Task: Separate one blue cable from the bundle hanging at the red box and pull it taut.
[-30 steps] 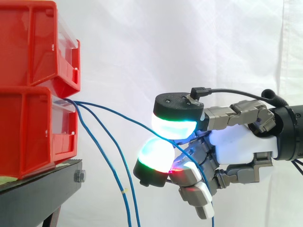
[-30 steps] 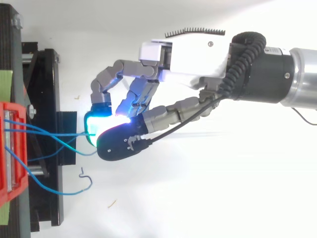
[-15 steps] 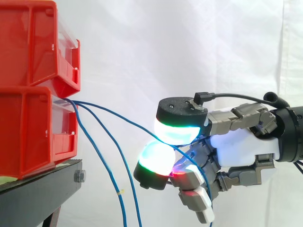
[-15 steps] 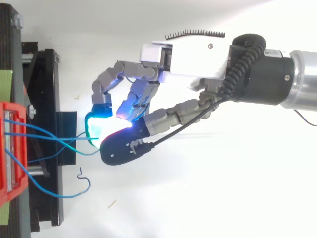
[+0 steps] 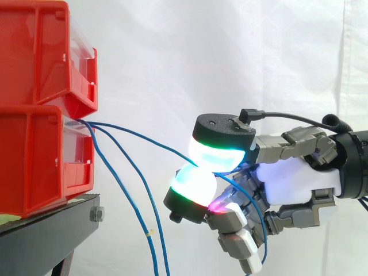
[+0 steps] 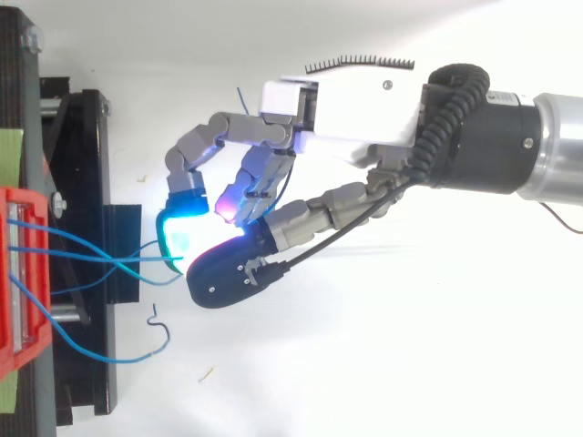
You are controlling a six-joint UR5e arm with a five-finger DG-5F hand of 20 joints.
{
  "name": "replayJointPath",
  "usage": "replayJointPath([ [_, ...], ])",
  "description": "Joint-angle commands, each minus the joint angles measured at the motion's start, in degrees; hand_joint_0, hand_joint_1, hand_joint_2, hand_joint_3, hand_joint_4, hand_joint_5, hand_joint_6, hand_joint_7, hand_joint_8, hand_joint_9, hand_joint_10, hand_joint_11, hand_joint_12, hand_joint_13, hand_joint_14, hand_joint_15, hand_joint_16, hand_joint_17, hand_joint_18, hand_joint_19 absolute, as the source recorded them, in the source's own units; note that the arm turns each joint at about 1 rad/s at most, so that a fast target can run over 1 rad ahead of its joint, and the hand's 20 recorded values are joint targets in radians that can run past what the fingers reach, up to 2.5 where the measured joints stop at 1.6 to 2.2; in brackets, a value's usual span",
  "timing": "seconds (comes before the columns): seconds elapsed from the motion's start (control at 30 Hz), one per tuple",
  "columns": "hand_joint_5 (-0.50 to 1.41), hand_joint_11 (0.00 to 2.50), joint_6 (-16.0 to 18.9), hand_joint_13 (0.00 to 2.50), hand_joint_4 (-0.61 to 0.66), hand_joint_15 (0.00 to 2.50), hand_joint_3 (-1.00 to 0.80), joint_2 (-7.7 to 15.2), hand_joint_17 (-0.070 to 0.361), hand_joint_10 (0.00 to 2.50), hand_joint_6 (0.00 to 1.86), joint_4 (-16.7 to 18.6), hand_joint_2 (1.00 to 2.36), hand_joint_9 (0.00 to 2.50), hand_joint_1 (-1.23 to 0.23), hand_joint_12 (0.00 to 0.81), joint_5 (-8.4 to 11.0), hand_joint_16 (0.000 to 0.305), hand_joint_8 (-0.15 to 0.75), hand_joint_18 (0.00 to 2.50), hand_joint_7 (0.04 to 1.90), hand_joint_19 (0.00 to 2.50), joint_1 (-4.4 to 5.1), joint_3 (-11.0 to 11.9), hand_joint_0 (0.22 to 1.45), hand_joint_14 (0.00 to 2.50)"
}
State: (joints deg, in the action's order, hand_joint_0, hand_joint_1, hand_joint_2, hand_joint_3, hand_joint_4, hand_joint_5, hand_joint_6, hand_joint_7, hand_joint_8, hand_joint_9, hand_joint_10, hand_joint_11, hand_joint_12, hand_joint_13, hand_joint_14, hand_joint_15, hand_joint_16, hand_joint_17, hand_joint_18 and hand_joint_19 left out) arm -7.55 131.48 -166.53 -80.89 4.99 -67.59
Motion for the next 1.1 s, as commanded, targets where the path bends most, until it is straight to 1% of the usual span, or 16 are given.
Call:
replayJointPath([
  [0.0,-0.2,1.23,1.05,1.14,-0.15,0.93,-0.29,0.0,0.095,0.02,0.91,-0.2,1.02,1.1,-0.84,0.384,-0.14,0.042,0.32,0.95,1.4,0.68,0.02,0.0,0.78,0.03],
  [0.1,-0.21,1.32,1.31,1.16,-0.16,0.97,-0.32,0.0,0.094,0.02,0.92,-0.37,1.01,1.16,-0.84,0.382,-0.14,0.042,0.315,0.95,1.38,0.68,0.02,0.0,0.79,0.03],
  [0.33,-0.21,1.47,1.92,1.25,-0.15,1.14,-0.34,0.0,0.093,0.01,0.92,-0.37,1.01,1.23,-0.83,0.381,-0.14,0.041,0.31,0.95,1.36,0.67,0.02,0.0,0.79,0.03],
  [0.5,-0.21,1.6,2.45,1.31,-0.14,1.32,-0.35,0.0,0.089,0.0,0.92,-0.37,1.01,1.27,-0.83,0.369,-0.23,0.04,0.303,0.96,1.34,0.71,0.02,0.0,0.79,0.02],
  [0.57,-0.21,1.68,2.89,1.38,-0.14,1.51,-0.34,0.0,0.089,0.01,0.92,-0.37,1.01,1.3,-0.83,0.356,-0.41,0.039,0.296,1.0,1.36,0.79,0.02,0.0,0.79,0.01],
  [0.63,-0.21,1.69,3.15,1.46,-0.15,1.69,-0.33,-0.09,0.09,0.12,0.91,-0.46,1.01,1.28,-0.83,0.353,-0.49,0.04,0.296,1.03,1.38,0.83,0.02,0.0,0.79,0.0],
  [0.67,-0.21,1.66,3.86,1.46,-0.15,1.72,-0.33,0.0,0.09,0.28,0.91,-0.64,1.01,1.27,-0.83,0.358,-0.85,0.04,0.295,1.04,1.39,0.85,0.11,0.0,0.79,0.01],
  [0.7,-0.21,1.65,4.12,1.44,-0.15,1.71,-0.32,0.0,0.09,0.33,0.91,-0.81,1.01,1.26,-0.83,0.353,-1.02,0.04,0.297,1.05,1.38,0.87,0.02,0.0,0.79,0.09],
  [0.77,-0.21,1.64,4.47,1.38,-0.15,1.66,-0.32,0.0,0.09,0.53,0.91,-1.17,1.01,1.24,-0.83,0.349,-1.37,0.04,0.287,1.08,1.38,0.95,0.02,0.0,0.79,0.45],
  [0.8,-0.21,1.62,4.91,1.36,-0.15,1.64,-0.32,0.0,0.09,0.59,0.91,-1.96,1.01,1.23,-0.83,0.351,-2.16,0.04,0.285,1.1,1.38,0.97,0.02,-0.09,0.8,0.54],
  [0.83,-0.21,1.61,5.0,1.33,-0.15,1.6,-0.32,0.0,0.09,0.69,0.92,-2.13,1.01,1.21,-0.83,0.341,-2.43,0.04,0.285,1.12,1.38,1.01,0.02,0.0,0.8,0.74],
  [0.87,-0.21,1.56,5.18,1.31,-0.15,1.58,-0.32,0.0,0.089,0.91,0.91,-2.4,1.01,1.18,-0.83,0.343,-2.78,0.04,0.288,1.13,1.39,1.04,0.02,0.0,0.8,0.85],
  [0.9,-0.21,1.55,5.26,1.29,-0.14,1.55,-0.32,0.0,0.09,0.95,0.92,-2.48,1.01,1.18,-0.83,0.341,-2.87,0.04,0.287,1.14,1.39,1.05,0.02,0.0,0.8,0.96],
  [0.93,-0.21,1.5,5.53,1.25,-0.14,1.49,-0.32,0.0,0.088,1.15,0.92,-2.57,1.01,1.15,-0.83,0.338,-2.96,0.039,0.293,1.19,1.38,1.12,0.02,0.0,0.8,1.23],
  [1.03,-0.21,1.49,6.14,1.2,-0.14,1.45,-0.31,0.0,0.086,1.21,0.92,-2.48,1.01,1.14,-0.83,0.339,-2.96,0.038,0.291,1.22,1.37,1.21,0.02,0.0,0.8,1.5],
  [1.07,-0.21,1.45,6.41,1.16,-0.14,1.45,-0.31,0.0,0.082,1.34,0.92,-2.48,1.02,1.13,-0.83,0.335,-2.96,0.037,0.286,1.26,1.38,1.28,0.02,0.0,0.8,1.67],
])
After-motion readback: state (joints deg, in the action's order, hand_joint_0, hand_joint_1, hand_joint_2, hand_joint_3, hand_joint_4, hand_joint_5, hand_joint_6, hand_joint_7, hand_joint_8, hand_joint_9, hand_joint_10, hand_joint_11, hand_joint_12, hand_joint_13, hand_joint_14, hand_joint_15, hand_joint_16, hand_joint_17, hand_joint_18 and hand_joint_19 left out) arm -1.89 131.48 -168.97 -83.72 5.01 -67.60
